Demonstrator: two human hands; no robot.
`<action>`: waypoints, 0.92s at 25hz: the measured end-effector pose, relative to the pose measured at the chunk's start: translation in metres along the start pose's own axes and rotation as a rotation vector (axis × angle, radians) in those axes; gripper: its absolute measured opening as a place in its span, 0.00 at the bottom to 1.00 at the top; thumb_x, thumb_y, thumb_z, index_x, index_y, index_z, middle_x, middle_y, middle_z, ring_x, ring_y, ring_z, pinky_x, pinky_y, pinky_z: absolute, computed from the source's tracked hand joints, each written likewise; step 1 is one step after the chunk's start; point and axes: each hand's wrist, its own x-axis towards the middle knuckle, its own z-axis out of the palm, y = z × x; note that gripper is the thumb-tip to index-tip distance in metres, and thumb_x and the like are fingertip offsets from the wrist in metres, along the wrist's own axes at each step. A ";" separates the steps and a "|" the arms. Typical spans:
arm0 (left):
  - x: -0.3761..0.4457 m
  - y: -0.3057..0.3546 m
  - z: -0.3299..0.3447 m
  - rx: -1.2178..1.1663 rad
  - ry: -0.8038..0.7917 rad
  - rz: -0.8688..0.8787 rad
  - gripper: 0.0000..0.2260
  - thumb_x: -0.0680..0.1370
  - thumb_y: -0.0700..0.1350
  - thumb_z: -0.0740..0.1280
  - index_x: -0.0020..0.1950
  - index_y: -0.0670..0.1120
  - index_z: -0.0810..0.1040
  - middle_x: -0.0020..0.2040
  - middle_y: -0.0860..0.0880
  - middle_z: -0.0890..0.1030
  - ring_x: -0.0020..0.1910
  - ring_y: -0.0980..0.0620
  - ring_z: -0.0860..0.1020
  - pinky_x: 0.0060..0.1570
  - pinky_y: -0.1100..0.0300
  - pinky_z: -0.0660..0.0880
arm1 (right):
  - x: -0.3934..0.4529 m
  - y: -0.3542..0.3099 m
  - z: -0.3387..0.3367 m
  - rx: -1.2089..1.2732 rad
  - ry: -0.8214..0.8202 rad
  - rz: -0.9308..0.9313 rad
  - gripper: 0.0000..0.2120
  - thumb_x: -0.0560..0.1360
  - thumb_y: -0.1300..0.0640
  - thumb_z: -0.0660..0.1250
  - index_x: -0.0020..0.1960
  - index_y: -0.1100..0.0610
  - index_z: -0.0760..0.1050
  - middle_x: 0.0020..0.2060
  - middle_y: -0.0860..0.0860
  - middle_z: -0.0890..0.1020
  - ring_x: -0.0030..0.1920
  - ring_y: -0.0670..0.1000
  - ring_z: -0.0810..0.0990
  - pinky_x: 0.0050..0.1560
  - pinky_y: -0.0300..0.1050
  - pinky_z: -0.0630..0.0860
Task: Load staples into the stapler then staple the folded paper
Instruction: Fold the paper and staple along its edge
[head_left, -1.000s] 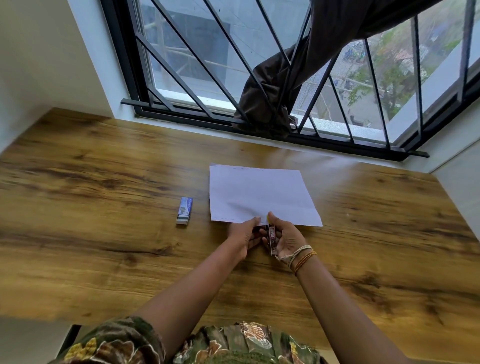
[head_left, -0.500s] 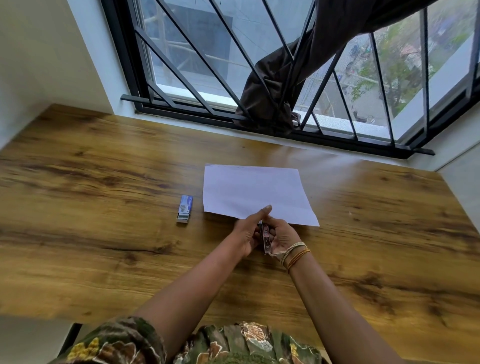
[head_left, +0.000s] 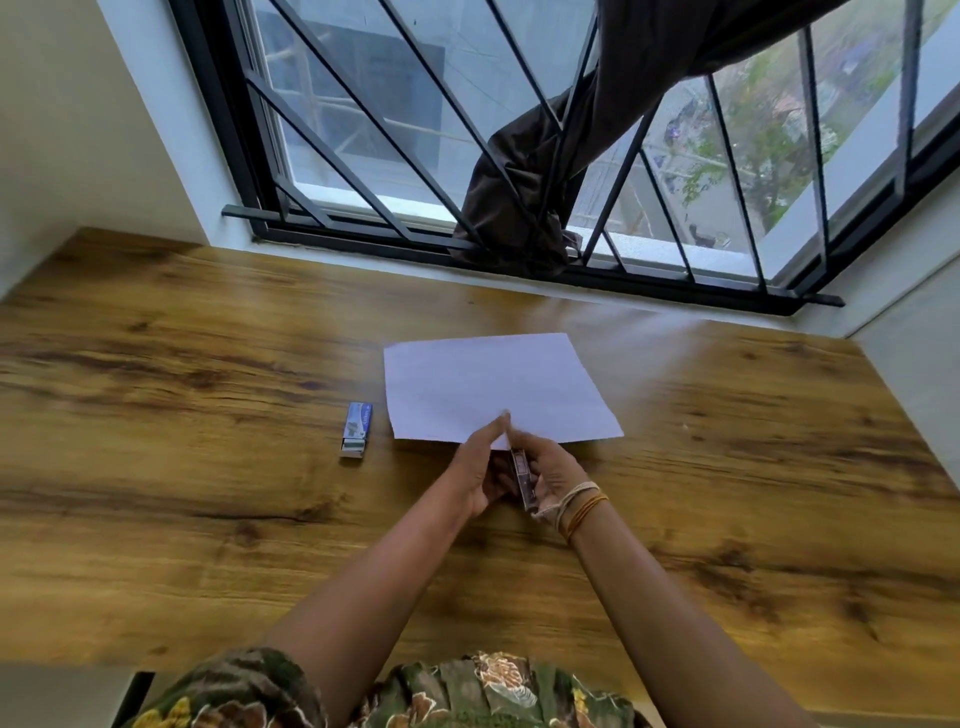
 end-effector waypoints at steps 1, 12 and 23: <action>-0.001 0.001 -0.002 -0.022 -0.018 -0.004 0.22 0.74 0.59 0.68 0.52 0.40 0.77 0.32 0.45 0.78 0.29 0.49 0.76 0.27 0.62 0.73 | -0.004 -0.003 -0.005 -0.028 -0.052 0.025 0.25 0.65 0.52 0.78 0.54 0.67 0.77 0.39 0.60 0.82 0.36 0.55 0.83 0.37 0.45 0.82; 0.003 0.000 -0.002 0.012 0.051 -0.051 0.16 0.81 0.52 0.59 0.46 0.40 0.75 0.31 0.45 0.75 0.27 0.51 0.73 0.22 0.64 0.70 | -0.009 -0.011 -0.004 -0.004 -0.058 0.060 0.22 0.67 0.48 0.77 0.52 0.63 0.77 0.36 0.56 0.83 0.35 0.52 0.83 0.35 0.43 0.81; 0.001 0.002 -0.002 0.011 0.023 -0.050 0.27 0.72 0.64 0.67 0.59 0.44 0.73 0.30 0.47 0.74 0.27 0.53 0.72 0.26 0.64 0.69 | 0.001 -0.007 0.001 -0.019 0.007 0.076 0.24 0.68 0.49 0.76 0.54 0.65 0.75 0.39 0.60 0.81 0.32 0.53 0.82 0.28 0.42 0.80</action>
